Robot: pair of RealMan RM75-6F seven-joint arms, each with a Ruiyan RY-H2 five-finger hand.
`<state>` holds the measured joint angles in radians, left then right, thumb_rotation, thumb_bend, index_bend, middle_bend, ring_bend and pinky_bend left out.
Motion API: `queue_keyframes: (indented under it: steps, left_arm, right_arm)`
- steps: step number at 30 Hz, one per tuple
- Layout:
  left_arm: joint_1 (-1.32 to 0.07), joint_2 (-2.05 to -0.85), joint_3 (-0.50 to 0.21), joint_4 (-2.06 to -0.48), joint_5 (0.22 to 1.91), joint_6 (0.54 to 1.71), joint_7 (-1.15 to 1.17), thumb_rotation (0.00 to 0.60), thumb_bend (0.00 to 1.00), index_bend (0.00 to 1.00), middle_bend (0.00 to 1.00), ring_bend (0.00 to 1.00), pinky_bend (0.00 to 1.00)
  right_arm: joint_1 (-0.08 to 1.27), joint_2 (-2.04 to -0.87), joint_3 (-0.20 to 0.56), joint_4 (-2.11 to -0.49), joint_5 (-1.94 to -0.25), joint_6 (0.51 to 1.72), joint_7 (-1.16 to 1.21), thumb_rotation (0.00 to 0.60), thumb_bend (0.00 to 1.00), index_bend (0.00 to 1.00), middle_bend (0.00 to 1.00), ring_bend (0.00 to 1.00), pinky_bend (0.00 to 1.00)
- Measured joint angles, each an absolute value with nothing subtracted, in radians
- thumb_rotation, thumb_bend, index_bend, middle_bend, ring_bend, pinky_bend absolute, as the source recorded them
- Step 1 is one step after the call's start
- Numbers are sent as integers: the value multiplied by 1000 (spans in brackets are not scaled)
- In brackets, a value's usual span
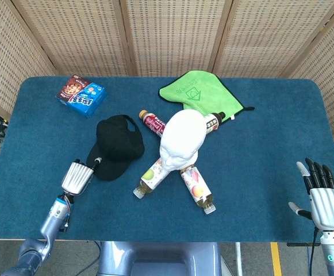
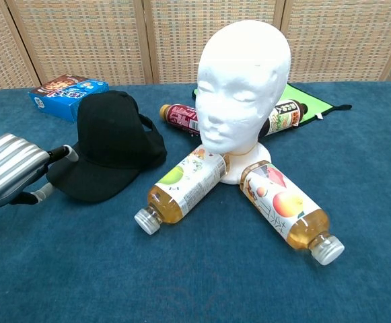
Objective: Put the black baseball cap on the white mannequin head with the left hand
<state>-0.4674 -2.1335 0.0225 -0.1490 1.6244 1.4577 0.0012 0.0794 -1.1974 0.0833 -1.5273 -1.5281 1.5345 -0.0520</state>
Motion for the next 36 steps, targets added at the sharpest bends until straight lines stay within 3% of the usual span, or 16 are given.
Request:
queue_keyframes:
  steps: [25, 27, 32, 36]
  left_arm:
    - [-489, -2159, 36, -121, 1611, 1372, 82, 600, 406, 299, 948, 901, 746]
    - [-492, -2161, 32, -118, 1607, 1368, 91, 600, 432, 353, 949, 901, 746]
    - [-508, -2161, 26, -114, 1599, 1360, 109, 600, 614, 722, 961, 907, 752]
    - [-519, -2152, 33, -114, 1606, 1396, 110, 600, 674, 771, 967, 909, 754]
  right_arm:
    - [79, -1205, 83, -1514, -1530, 1538, -46, 600, 34, 81, 0, 0, 0]
    - [79, -1205, 83, -1514, -1531, 1538, -46, 600, 33, 83, 0, 0, 0]
    - [80, -1207, 82, -1511, -1533, 1538, -46, 600, 33, 93, 0, 0, 0]
    - [79, -1207, 83, -1510, -1530, 1539, -44, 600, 34, 104, 0, 0, 0]
